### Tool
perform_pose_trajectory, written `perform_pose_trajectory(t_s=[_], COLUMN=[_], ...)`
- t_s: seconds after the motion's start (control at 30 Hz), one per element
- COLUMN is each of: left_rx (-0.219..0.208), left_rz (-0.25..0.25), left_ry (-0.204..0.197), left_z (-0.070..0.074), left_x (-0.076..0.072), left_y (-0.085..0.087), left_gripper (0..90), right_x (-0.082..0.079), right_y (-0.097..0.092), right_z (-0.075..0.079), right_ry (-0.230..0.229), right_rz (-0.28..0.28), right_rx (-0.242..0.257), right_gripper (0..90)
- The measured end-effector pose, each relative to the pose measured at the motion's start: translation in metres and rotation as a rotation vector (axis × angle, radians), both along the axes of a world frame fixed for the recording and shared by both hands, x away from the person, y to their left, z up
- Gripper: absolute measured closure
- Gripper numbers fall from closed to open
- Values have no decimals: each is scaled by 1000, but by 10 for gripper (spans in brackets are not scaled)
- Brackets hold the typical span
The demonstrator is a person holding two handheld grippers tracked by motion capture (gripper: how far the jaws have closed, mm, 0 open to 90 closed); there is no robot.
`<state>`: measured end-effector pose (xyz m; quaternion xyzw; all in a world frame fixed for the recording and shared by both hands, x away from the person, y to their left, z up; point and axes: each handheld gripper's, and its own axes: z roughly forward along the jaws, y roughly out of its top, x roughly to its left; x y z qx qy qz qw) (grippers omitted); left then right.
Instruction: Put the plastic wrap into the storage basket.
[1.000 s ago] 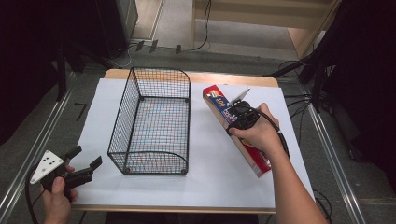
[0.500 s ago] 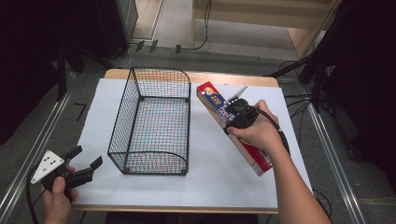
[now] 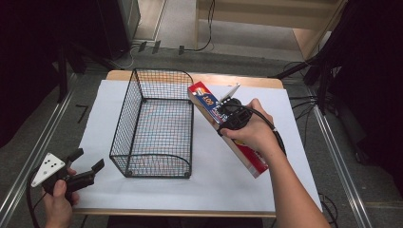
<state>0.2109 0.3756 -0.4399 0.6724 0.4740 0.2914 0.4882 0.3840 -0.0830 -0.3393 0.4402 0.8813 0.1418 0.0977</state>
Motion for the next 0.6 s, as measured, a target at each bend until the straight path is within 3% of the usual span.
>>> perform_pose_trajectory(t_s=[0.3,0.6], left_rx=[2,-1], left_rz=[-3,-3], left_ry=[0,-2], left_z=[0,0], left_x=[0,0], left_y=[0,0], left_gripper=[133,133], right_x=[1,3], right_y=[26,52], right_z=[10,8], right_ry=[-3,22], right_rz=[14,28], right_rx=[18,30], right_gripper=[426,425])
